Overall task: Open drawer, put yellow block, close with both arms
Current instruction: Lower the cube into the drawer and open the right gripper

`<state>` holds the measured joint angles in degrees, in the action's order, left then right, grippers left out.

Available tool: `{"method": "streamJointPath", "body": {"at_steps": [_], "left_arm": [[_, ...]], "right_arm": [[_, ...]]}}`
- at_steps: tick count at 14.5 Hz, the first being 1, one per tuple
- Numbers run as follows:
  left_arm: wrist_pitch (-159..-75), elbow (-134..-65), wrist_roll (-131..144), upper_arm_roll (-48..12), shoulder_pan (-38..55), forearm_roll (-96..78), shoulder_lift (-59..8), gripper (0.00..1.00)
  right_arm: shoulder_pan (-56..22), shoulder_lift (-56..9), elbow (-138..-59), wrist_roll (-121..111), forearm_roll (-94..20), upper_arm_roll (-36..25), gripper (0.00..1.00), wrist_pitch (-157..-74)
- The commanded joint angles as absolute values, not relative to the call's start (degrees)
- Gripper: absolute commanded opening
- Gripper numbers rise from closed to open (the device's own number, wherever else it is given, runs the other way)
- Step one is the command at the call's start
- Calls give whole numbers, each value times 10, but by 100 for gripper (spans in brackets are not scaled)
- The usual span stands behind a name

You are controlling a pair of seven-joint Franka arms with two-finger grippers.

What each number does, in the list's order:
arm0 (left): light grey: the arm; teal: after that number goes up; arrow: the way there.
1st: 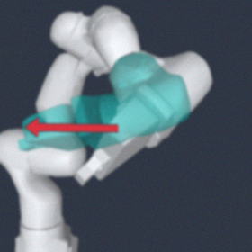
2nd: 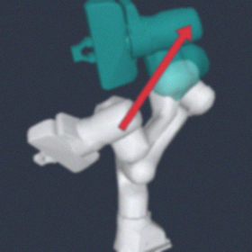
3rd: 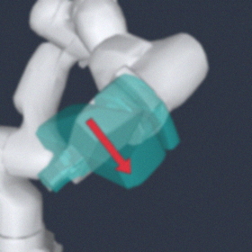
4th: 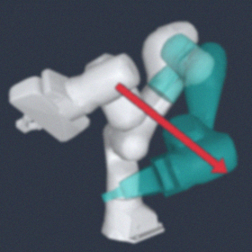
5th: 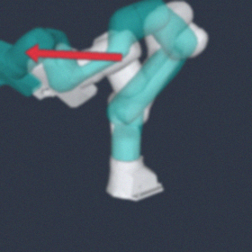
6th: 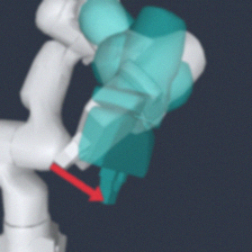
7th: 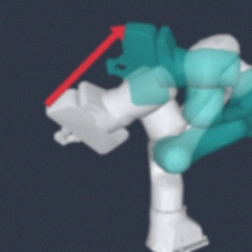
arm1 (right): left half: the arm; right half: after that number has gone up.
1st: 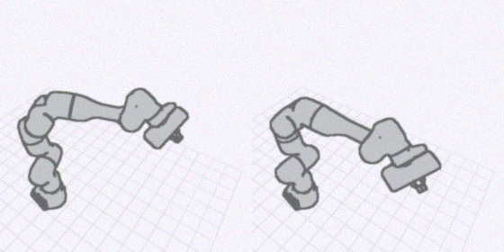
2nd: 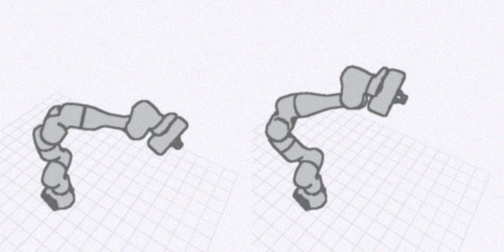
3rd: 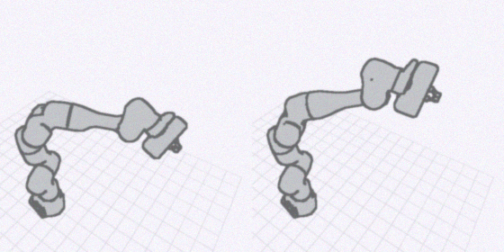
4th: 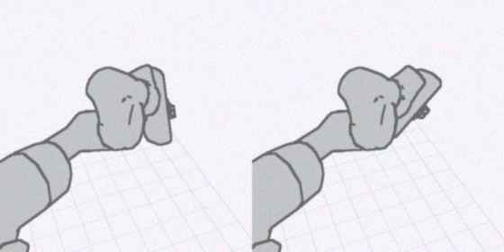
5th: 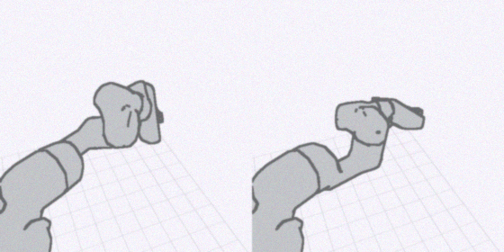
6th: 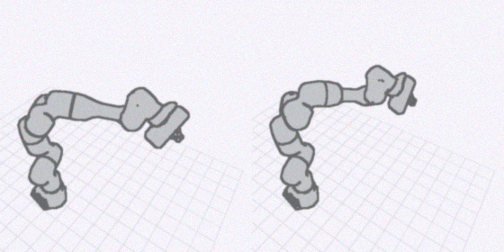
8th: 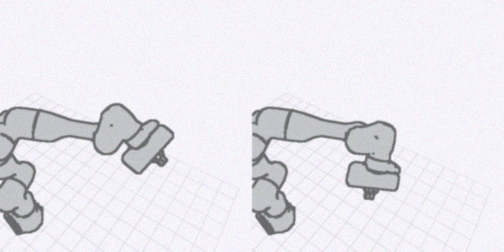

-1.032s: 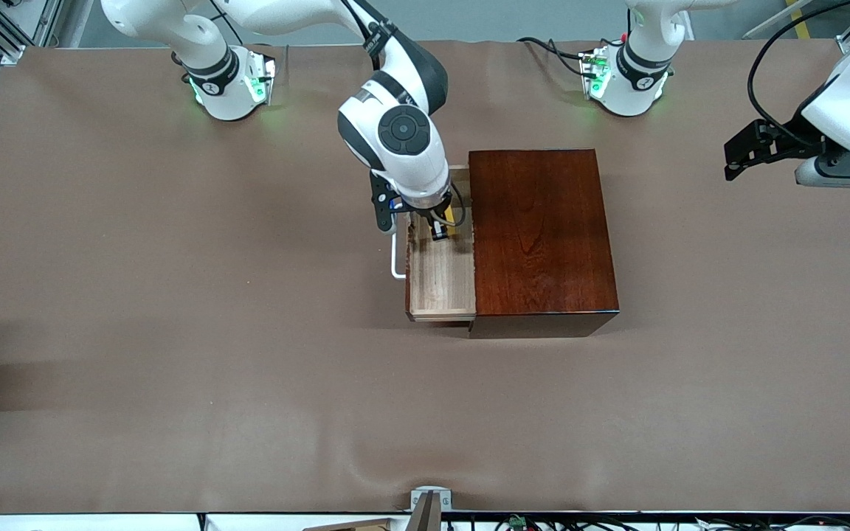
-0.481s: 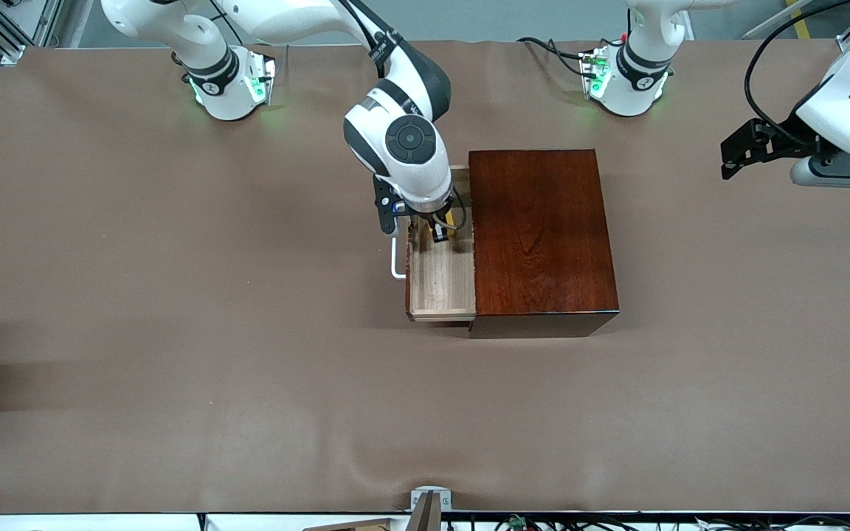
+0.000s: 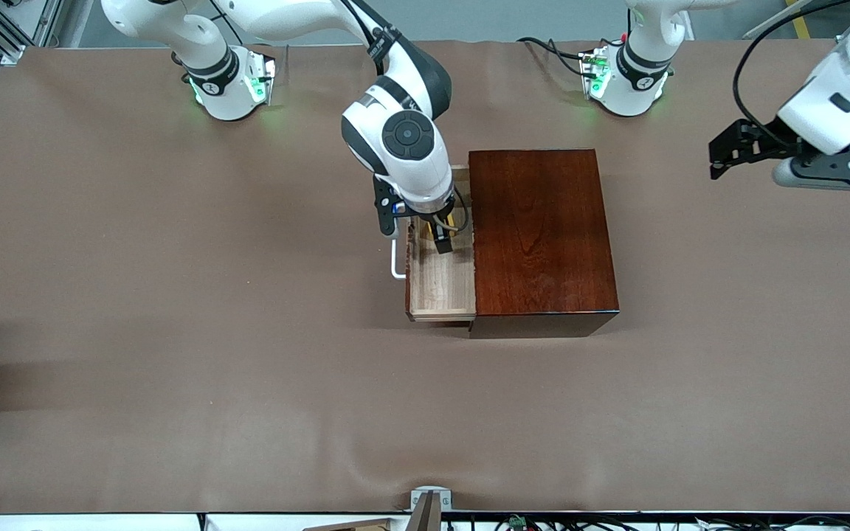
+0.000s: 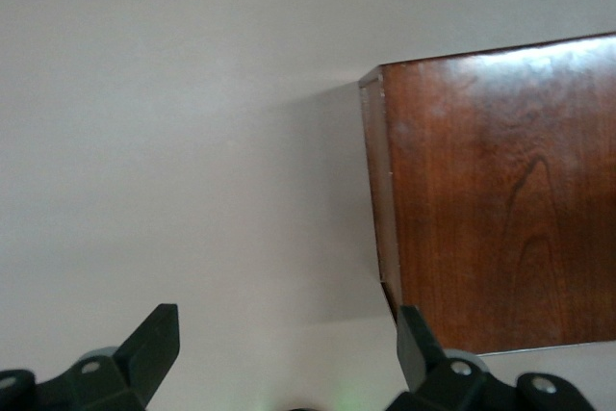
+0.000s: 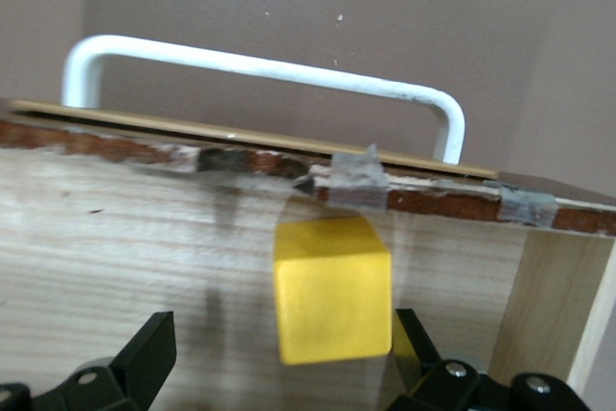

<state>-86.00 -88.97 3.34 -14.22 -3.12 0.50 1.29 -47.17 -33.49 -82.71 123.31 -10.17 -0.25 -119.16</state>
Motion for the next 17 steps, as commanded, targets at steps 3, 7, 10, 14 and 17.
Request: {"method": "streamJointPath", "body": {"at_steps": [3,7,10,14,17], "left_arm": [[-855,-873,75,-214,-26,15,-12,100],[-856,-838,222,-261,6,11,-66,100],[-865,-815,338,-261,65,12,-105,100],[-901,-780,476,-260,139,40,-163,100],[-947,-760,570,-256,184,56,-204,100]], "right_arm": [[-444,-332,-767,1235,-105,-3,100,-1121],[-406,-326,-722,1195,-96,-2,100,-1045],[-388,-310,-721,1163,-96,-3,100,-1034],[-353,-287,-721,1077,-96,-4,100,-998],[-322,-265,-721,1021,-98,-4,100,-970]]}}
